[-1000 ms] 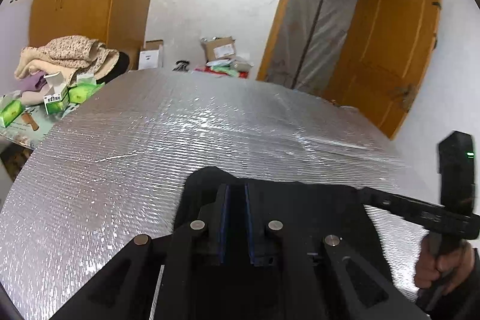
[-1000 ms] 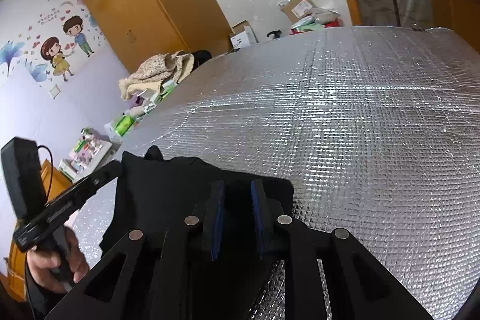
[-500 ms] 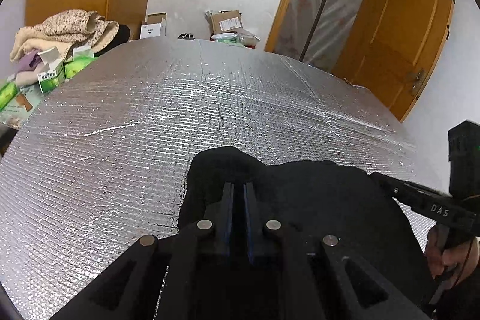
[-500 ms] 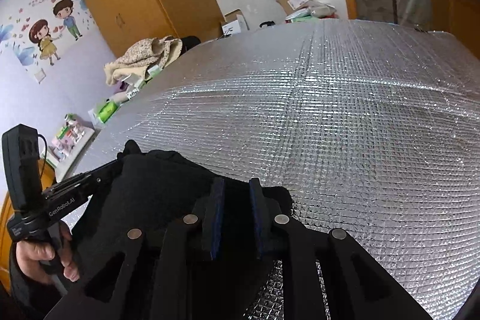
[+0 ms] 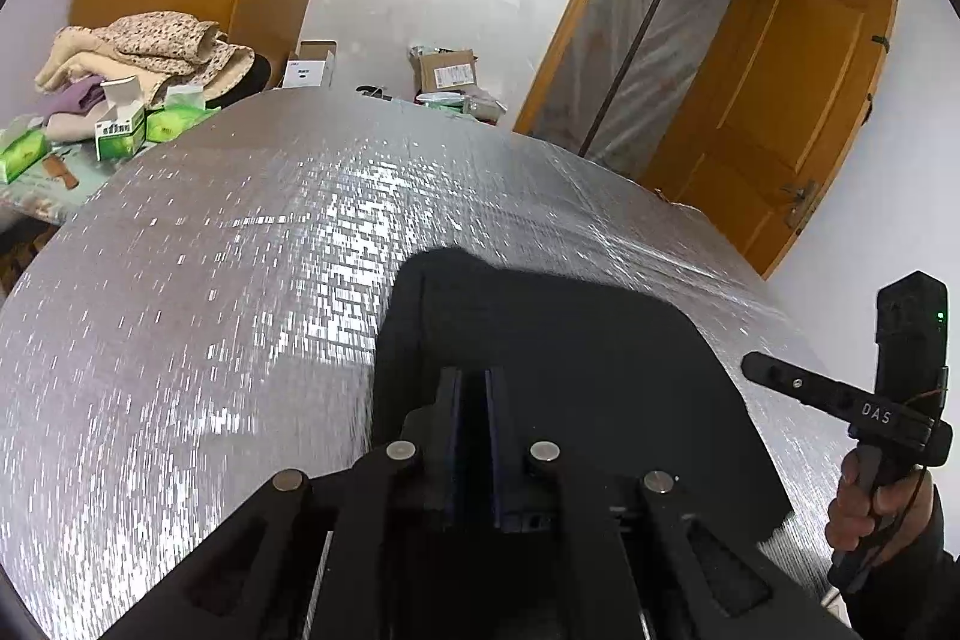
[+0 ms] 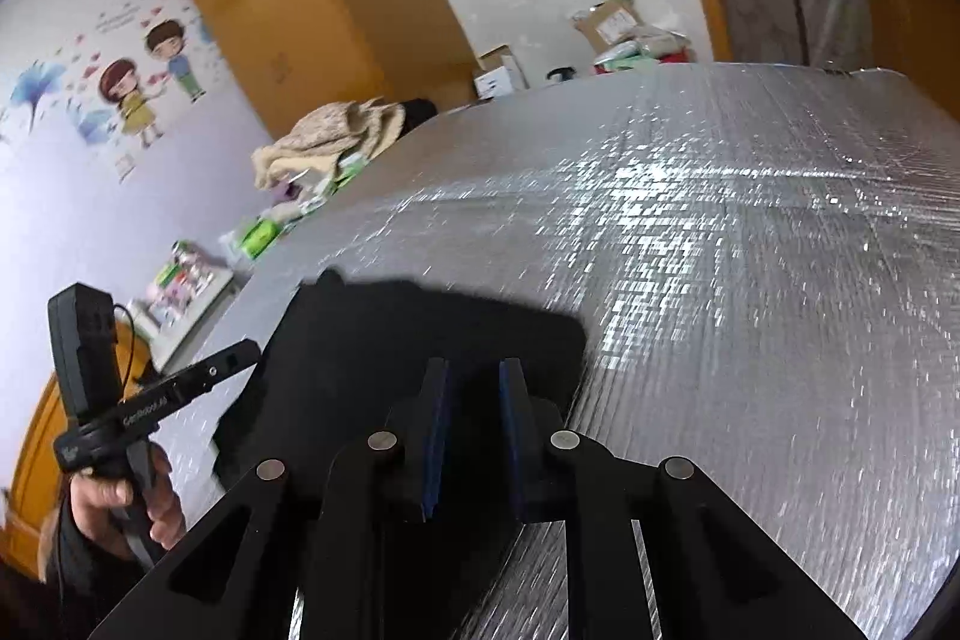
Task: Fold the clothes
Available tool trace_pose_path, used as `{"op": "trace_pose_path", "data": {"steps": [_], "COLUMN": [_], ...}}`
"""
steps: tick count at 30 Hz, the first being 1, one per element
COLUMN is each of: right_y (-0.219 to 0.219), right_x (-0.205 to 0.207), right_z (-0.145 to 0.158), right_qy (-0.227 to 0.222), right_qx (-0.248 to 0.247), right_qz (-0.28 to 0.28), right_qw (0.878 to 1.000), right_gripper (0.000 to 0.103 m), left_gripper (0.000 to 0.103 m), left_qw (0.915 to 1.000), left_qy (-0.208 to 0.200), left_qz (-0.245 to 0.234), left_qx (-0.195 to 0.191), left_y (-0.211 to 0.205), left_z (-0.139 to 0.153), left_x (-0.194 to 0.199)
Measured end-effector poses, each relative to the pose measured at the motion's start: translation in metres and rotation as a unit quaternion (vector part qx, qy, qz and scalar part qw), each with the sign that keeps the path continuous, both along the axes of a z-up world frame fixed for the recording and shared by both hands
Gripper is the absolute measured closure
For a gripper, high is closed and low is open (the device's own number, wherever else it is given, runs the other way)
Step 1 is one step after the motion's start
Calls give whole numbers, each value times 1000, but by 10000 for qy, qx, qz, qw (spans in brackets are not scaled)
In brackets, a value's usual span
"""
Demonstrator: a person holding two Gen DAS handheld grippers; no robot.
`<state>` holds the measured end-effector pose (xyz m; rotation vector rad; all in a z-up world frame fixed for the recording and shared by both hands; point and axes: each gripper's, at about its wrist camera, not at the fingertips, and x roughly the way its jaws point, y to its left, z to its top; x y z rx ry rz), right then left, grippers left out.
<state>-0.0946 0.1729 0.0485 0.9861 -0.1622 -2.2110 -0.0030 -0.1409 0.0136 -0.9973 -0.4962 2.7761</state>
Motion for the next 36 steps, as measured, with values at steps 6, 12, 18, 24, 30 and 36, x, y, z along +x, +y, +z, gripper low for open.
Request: {"op": "trace_pose_path", "data": {"steps": [6, 12, 18, 24, 30, 36], "right_y": [-10, -4, 2, 2, 0, 10], "right_x": [13, 19, 23, 27, 23, 20], "right_z": [-24, -15, -24, -16, -17, -19], "right_qy": [-258, -141, -267, -142, -201, -228], "right_qx": [242, 180, 159, 117, 83, 71], "right_qz": [282, 290, 324, 388, 326, 144], "right_qw": [9990, 9993, 9990, 9991, 9992, 9996], "right_gripper": [86, 86, 86, 86, 86, 86], "left_gripper": [97, 97, 97, 97, 97, 96], "left_qw": [9999, 9997, 9997, 9997, 9994, 9993], "left_qy": [-163, -174, -181, -76, 8, -313], "left_qz": [48, 102, 144, 197, 145, 154], "left_qx": [-9, -102, -8, -108, -309, -123], "left_y": [3, 1, -2, -3, 1, -7], "left_z": [-20, -14, -18, -3, 5, -16], "left_x": [19, 33, 40, 37, 6, -12]}}
